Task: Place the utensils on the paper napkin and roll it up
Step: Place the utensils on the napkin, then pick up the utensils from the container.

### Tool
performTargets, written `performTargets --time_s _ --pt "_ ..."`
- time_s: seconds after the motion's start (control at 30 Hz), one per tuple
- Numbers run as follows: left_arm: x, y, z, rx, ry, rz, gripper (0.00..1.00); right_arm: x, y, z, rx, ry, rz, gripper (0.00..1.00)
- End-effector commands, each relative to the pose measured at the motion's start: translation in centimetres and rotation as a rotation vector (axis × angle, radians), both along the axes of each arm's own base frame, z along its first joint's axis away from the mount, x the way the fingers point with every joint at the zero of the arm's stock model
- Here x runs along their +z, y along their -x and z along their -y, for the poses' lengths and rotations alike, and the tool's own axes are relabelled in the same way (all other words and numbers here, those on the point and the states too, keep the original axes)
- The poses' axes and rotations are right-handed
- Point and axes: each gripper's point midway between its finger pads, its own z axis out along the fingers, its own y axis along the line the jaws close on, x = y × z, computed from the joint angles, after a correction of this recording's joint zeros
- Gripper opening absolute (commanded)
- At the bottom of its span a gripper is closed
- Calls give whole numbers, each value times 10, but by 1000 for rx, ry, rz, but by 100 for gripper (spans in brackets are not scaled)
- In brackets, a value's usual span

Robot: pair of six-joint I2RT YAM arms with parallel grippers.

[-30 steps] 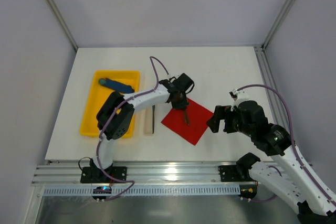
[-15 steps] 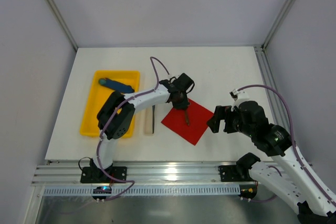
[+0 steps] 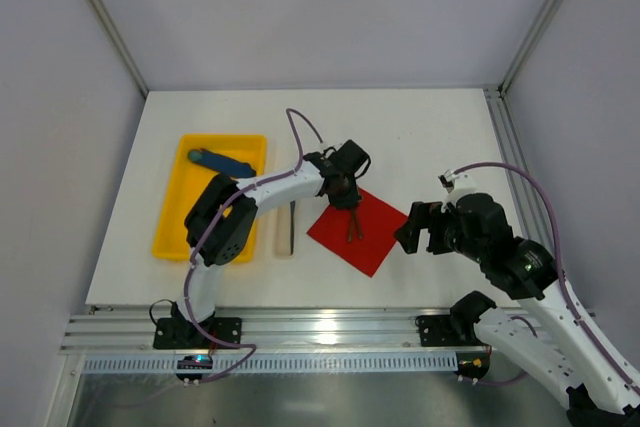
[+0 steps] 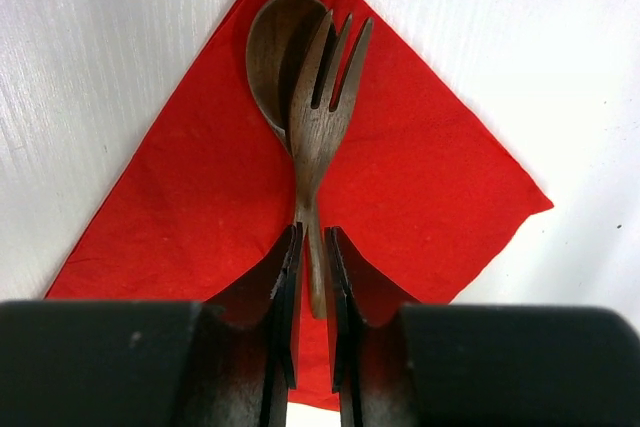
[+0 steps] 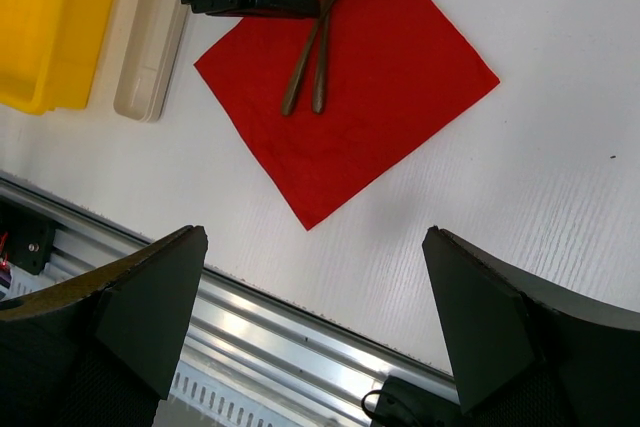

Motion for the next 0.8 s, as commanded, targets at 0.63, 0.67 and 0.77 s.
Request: performTargets --time_s 0.63,0.67,0.77 --pt "49 1 -158 -8 -303 86 24 11 -5 -2 0 -17 41 100" --pt "48 2 -155 -19 -273 86 24 11 -5 -2 0 -17 41 100" --pt "34 10 -151 -71 -248 44 24 10 -5 -3 1 -13 35 100"
